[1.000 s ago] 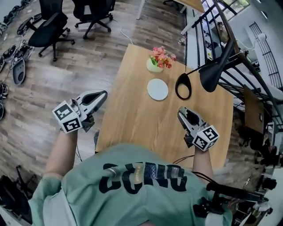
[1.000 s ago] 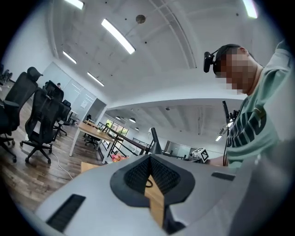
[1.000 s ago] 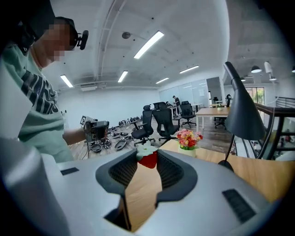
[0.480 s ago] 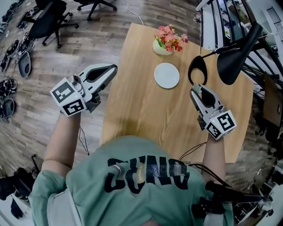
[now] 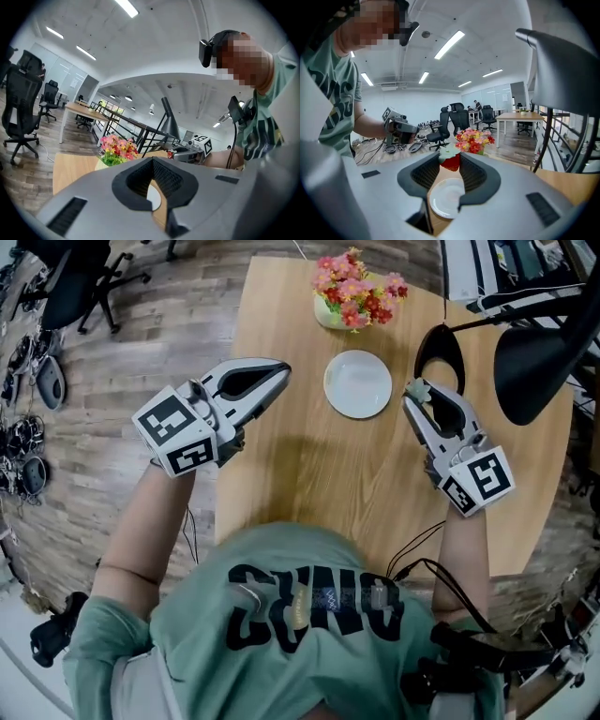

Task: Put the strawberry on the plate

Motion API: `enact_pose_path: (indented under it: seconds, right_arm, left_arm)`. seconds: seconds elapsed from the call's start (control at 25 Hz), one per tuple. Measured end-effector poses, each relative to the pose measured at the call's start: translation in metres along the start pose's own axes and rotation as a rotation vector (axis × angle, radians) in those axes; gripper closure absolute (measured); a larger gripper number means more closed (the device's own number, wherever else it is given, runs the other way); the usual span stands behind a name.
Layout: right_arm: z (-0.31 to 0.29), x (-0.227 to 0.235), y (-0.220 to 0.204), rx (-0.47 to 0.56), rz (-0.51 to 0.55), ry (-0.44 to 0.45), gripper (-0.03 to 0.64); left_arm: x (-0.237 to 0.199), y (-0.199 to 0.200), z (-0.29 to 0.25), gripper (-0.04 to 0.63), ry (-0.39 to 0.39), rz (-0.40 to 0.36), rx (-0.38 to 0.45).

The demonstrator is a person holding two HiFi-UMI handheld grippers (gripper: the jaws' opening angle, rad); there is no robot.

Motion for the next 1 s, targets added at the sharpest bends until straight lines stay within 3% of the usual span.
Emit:
enact_pose_path:
  seconds: [0.36,0.56,0.8,1.0]
  right_arm:
    - [-0.047,0.024,-0.070,-0.090,0.016,0.034,0.483]
    - [-0.067,0.021,-0.096,-0.146,0.054,0.046,0.483]
    - [-0.084,0.029,-0.096,-0.205,0.070,0.042,0.483]
    - [-0.098,0.034,-0.138,-0.224,0.060,0.039,0.483]
  left_arm:
    - [-0.036,-0.071,-0.062,0.603,-0.021,0.046,-0.131]
    - [-0.051,-0.098,-0.075,0.603,-0.019,0.050,-0.167]
    - [-0.061,-0.102,-0.088,0.603,-0.022,0.062,-0.195]
    - [-0.074,-0.138,-0.095,0.603,-0.024,0.055,-0.224]
Point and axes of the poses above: the fingertips, and each gripper's own axes: z backward along the fingers, x to its right, y out of its top, the point moved 9 cm from there along z, backward along the fingers, and after that the axes turned 8 degrees about x, right-handed, at the moved point
